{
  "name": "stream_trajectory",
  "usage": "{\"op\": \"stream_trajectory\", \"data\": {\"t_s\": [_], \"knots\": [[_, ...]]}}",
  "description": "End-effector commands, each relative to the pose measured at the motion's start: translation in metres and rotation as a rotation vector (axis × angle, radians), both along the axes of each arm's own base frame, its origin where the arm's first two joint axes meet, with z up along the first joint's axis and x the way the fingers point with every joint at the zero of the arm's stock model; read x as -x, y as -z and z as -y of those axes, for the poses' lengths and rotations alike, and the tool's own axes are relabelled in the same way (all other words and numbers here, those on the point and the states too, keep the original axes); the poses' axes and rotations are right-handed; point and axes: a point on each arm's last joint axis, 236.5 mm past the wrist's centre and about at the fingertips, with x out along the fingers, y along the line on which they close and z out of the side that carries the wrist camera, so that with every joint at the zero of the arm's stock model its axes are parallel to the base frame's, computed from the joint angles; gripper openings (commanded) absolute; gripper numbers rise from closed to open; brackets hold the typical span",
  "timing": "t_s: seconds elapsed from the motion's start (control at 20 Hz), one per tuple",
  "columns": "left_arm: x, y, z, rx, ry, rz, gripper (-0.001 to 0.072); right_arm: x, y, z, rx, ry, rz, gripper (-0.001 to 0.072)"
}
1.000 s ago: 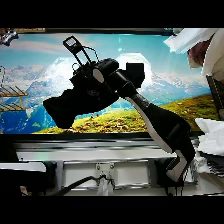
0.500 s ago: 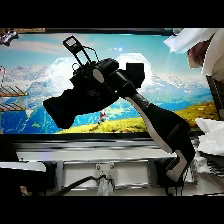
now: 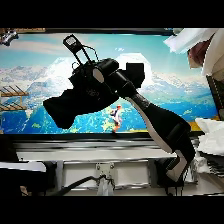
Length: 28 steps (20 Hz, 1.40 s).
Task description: Fold the clothes and pants, and hang the long-sleeved shirts on hangers.
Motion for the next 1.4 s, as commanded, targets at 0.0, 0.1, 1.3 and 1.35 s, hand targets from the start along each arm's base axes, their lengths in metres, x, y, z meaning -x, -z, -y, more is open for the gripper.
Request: {"op": "stream_trajectory", "data": {"t_s": [0.0, 0.1, 1.3, 1.35], "knots": [[-0.012, -0.009, 0.012, -0.039, 0.092, -0.026, 0.0014, 0.001, 0.0, -0.002, -0.01, 0.001, -0.008, 0.0017], [-0.018, -0.016, 0.019, -0.049, 0.113, -0.014, 0.0014, 0.002, 0.0, -0.002, -0.011, 0.0, -0.01, 0.0017], [0.171, -0.248, 0.4, 0.412, 0.651, 0.298, 0.0011, 0.012, -0.027, 0.045, 0.069, 0.047, -0.076, 0.0019], [0.189, -0.249, 0.402, 0.425, 0.668, 0.327, 0.0011, 0.014, -0.028, 0.048, 0.079, 0.048, -0.076, 0.0019]]}}
